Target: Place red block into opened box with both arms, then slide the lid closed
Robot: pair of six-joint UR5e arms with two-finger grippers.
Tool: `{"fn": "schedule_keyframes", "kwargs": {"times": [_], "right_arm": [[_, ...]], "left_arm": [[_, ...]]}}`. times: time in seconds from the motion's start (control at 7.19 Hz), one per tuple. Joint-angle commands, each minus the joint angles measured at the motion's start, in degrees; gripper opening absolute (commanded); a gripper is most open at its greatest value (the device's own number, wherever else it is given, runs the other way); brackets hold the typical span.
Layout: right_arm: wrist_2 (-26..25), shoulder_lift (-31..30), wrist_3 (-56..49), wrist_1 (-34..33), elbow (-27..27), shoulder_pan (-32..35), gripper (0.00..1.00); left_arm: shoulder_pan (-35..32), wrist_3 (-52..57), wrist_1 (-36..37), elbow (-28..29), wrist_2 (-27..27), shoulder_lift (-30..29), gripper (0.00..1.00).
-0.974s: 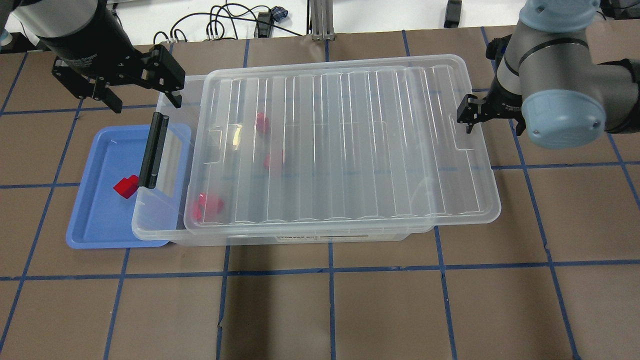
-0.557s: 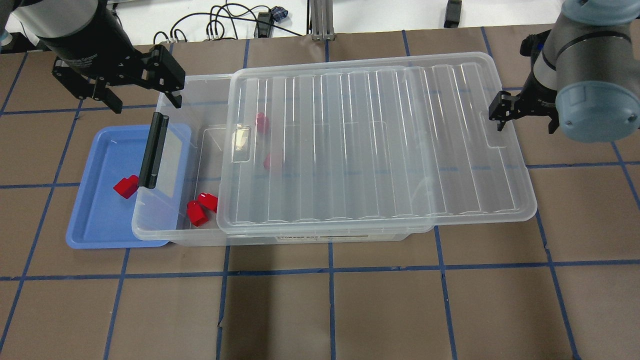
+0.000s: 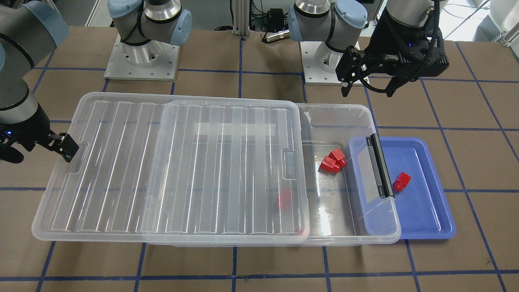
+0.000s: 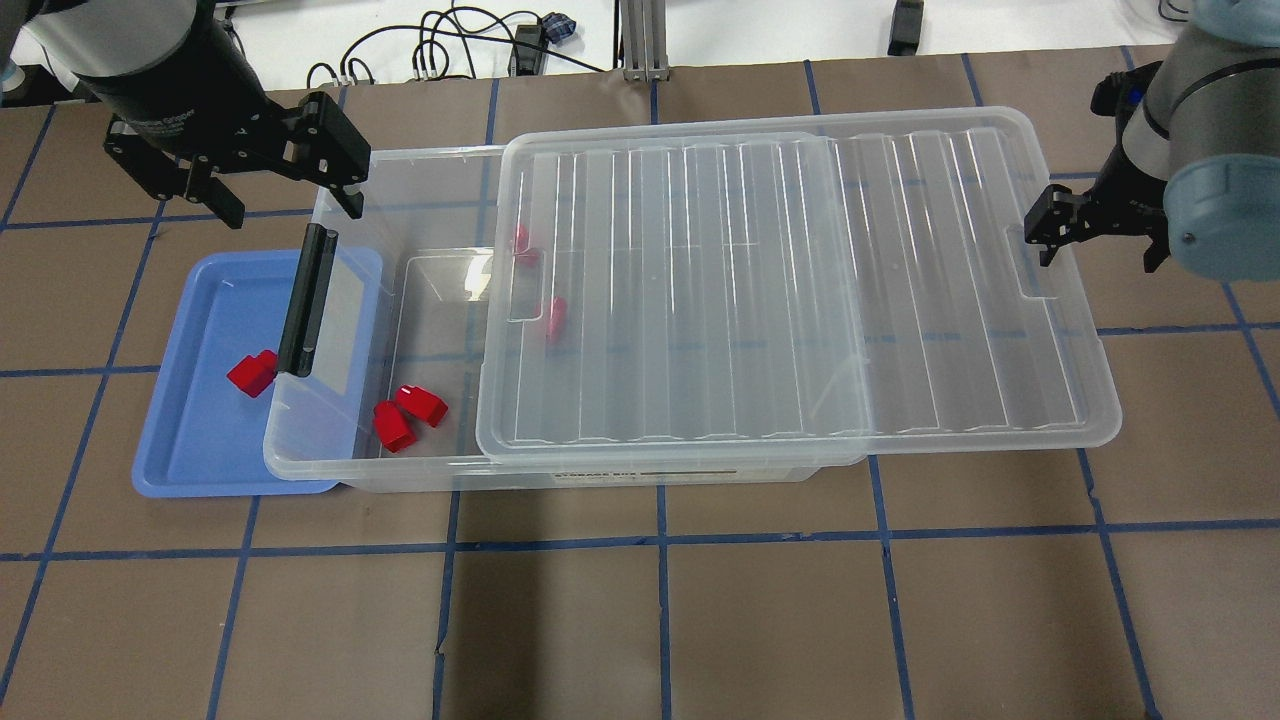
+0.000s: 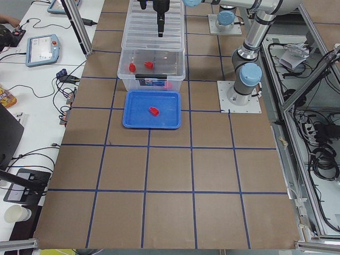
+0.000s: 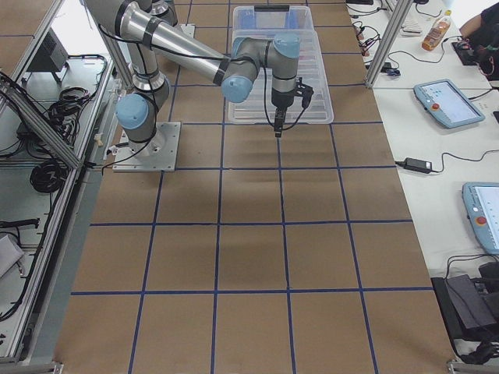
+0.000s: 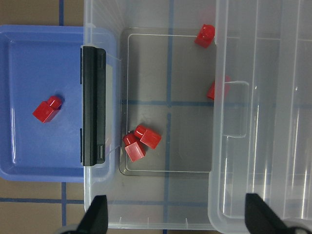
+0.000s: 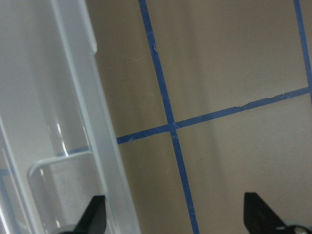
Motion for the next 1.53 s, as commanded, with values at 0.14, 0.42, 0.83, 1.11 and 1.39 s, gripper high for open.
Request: {"fn": "schedule_keyframes", "kwargs": {"times": [0.14, 0.42, 0.83, 1.11, 1.39], "right_arm": [[6.3, -1.3, -2.3, 1.0, -3.6, 0.6, 1.00], [16.7, -6.9, 0.0, 19.1, -11.6, 5.9, 1.00], [12.5, -6.8, 12.9, 27.6, -17.6, 13.9, 1.00], [8.6, -6.9, 13.2, 27.7, -17.5, 14.2, 1.00], [5.9, -6.0, 13.8, 29.1, -18.4, 16.2, 1.00]], "left_arm": [[7.3, 0.3, -2.8, 1.9, 1.0, -1.5, 1.00], [17.4, 6.4, -7.7, 0.4, 1.2, -2.0, 1.00], [24.8, 21.8, 8.3, -10.1, 0.3, -5.4, 1.00], [26.0, 29.9, 21.3, -16.0, 0.3, -8.9, 1.00], [26.4, 32.8, 34.8, -22.0, -1.7, -12.9, 1.00]]}}
